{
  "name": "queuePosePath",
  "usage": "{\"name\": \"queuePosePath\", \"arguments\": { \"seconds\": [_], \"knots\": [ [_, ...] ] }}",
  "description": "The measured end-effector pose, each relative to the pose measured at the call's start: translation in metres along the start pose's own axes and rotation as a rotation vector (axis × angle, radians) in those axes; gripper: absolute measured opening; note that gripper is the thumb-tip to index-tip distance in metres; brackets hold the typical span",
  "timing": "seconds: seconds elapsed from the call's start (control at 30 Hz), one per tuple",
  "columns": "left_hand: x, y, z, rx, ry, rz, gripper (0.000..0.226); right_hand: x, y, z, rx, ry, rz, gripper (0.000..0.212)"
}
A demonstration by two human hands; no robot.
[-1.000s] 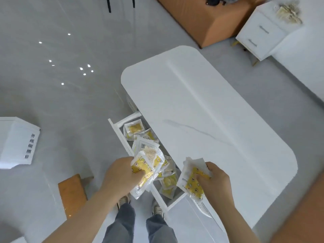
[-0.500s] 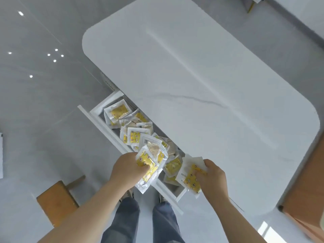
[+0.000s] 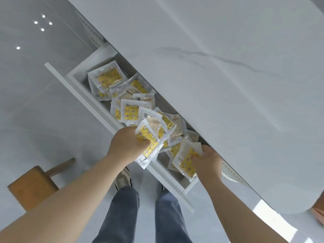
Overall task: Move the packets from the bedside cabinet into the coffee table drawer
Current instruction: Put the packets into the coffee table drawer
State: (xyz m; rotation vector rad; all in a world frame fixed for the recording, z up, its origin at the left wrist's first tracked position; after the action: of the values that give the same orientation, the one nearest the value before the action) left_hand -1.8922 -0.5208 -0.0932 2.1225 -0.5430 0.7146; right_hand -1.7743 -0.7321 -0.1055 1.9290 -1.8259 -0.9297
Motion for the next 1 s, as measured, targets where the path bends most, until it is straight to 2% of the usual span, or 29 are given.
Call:
{"name": "queuePosePath", "arguments": {
  "seconds": [0.23, 0.37, 0.5, 0.6, 0.73, 0.87, 1.0],
  "knots": [
    [-0.012, -0.023, 0.014, 0.001, 0.002, -0.001, 0.036, 0.006, -0.014, 0.035, -0.09, 0.049, 0.009, 0.014],
    [-0.019, -0.031, 0.023, -0.011, -0.024, 0.008, 0.037, 0.011, -0.021, 0.049, -0.143, 0.086, 0.007, 0.009],
    [-0.018, -0.037, 0.033, -0.031, -0.022, 0.014, 0.036, 0.015, -0.023, 0.049, -0.159, 0.084, 0.046, 0.034],
    [-0.015, -0.043, 0.041, -0.057, -0.043, -0.011, 0.032, 0.017, -0.026, 0.044, -0.134, 0.134, 0.063, 0.044],
    [-0.011, -0.047, 0.055, -0.087, -0.069, -0.029, 0.037, 0.019, -0.028, 0.035, -0.156, 0.216, 0.046, 0.059],
    [-0.009, -0.051, 0.066, -0.1, -0.084, -0.04, 0.041, 0.021, -0.029, 0.029, -0.184, 0.239, 0.017, 0.053],
    [-0.005, -0.052, 0.073, -0.103, -0.103, -0.044, 0.035, 0.024, -0.029, 0.028, -0.218, 0.24, -0.002, 0.049]
  ]
}}
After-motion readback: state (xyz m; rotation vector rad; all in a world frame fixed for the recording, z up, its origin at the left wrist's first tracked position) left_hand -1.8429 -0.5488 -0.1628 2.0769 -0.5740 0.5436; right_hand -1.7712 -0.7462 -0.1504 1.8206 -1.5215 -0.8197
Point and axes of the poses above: each hand's wrist, its own y-axis away from the middle knuckle, its own z-axis out of the palm, x = y × z, the point moved 2 cm from there along -y, towards the middle knuckle, and after that the axes turned 12 degrees about y, right-handed, at the moved point
